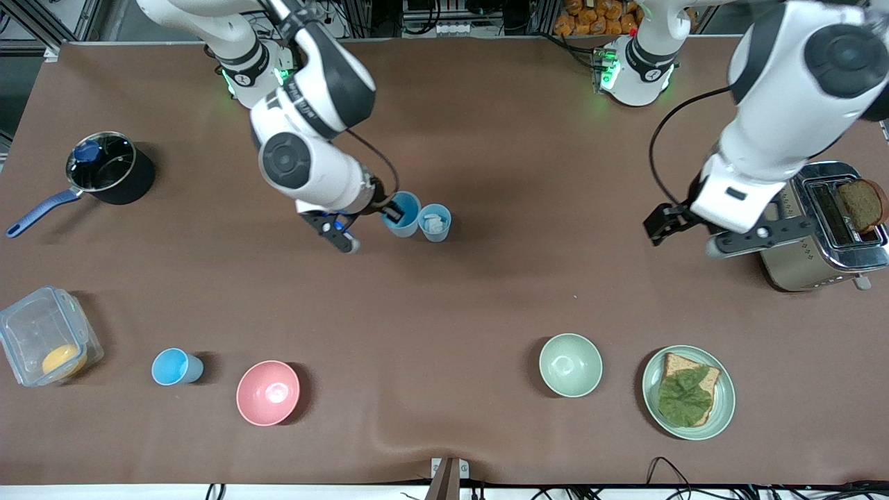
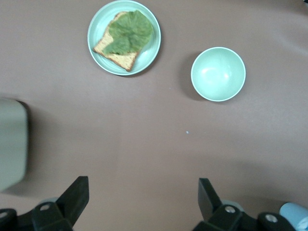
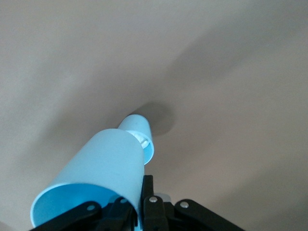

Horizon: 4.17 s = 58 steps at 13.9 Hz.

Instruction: Stack blue cups with both arms

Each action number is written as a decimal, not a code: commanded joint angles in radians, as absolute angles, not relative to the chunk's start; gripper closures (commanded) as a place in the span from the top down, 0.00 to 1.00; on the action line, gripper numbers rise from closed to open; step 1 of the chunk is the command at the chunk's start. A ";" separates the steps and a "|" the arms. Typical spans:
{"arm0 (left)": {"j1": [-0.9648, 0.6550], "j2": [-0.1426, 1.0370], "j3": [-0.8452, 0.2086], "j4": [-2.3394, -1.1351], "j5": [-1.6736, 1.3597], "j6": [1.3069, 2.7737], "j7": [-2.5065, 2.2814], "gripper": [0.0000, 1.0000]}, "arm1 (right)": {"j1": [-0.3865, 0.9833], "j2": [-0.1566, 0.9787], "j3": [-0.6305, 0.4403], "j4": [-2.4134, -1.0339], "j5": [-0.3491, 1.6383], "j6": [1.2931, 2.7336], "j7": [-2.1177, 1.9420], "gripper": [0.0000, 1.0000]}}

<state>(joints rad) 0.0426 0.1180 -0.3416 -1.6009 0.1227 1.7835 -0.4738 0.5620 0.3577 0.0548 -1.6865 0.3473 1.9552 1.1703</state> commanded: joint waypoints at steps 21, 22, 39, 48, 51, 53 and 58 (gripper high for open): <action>0.008 -0.009 -0.130 -1.483 0.078 1.453 -0.169 1.00 | 0.556 0.433 0.031 -1.666 0.299 1.924 1.041 1.00; 0.009 -0.014 -0.127 -1.485 0.078 1.450 -0.166 1.00 | 0.534 0.425 0.020 -1.664 0.293 1.890 0.972 1.00; 0.005 -0.034 -0.081 -1.497 0.000 1.448 -0.278 1.00 | 0.009 -0.004 -0.014 -1.723 0.062 1.595 0.054 1.00; 0.005 -0.031 -0.081 -1.494 0.011 1.448 -0.282 1.00 | -0.055 -0.071 -0.020 -1.620 0.000 1.499 -0.089 1.00; 0.006 -0.034 -0.081 -1.497 0.011 1.439 -0.285 1.00 | -0.052 -0.058 -0.020 -1.591 0.005 1.502 -0.074 1.00; 0.006 -0.041 -0.083 -1.499 0.008 1.433 -0.287 1.00 | -0.045 -0.052 -0.018 -1.592 0.006 1.500 -0.035 1.00; 0.006 -0.035 -0.081 -1.493 0.017 1.433 -0.218 1.00 | -0.044 -0.052 -0.018 -1.594 0.005 1.500 -0.035 1.00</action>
<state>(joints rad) 0.0122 -0.0216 -0.0881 -1.4896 0.0175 1.4470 -0.2585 -0.0358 -0.0642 -0.0275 -1.6185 0.0127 1.5142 -0.0505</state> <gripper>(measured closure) 0.000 0.000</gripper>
